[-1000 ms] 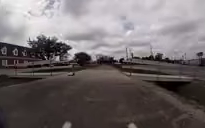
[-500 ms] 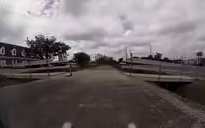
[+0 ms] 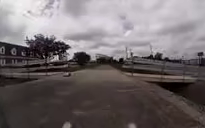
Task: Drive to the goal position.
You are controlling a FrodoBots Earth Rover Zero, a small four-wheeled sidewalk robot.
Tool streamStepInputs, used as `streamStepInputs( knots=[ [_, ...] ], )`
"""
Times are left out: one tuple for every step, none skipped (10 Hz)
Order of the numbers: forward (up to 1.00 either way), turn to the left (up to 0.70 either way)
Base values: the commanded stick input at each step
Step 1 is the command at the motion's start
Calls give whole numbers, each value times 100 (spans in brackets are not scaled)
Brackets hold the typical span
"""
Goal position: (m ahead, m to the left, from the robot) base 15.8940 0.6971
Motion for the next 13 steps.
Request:
streamStepInputs(
  knots=[
    [60, 0],
    [60, 3],
    [60, 10],
    [60, 15],
    [60, 15],
    [60, 8],
    [60, 1],
    [60, 0],
    [60, 0],
    [60, 0],
    [60, 0],
    [60, 0],
    [60, 0]
  ],
)
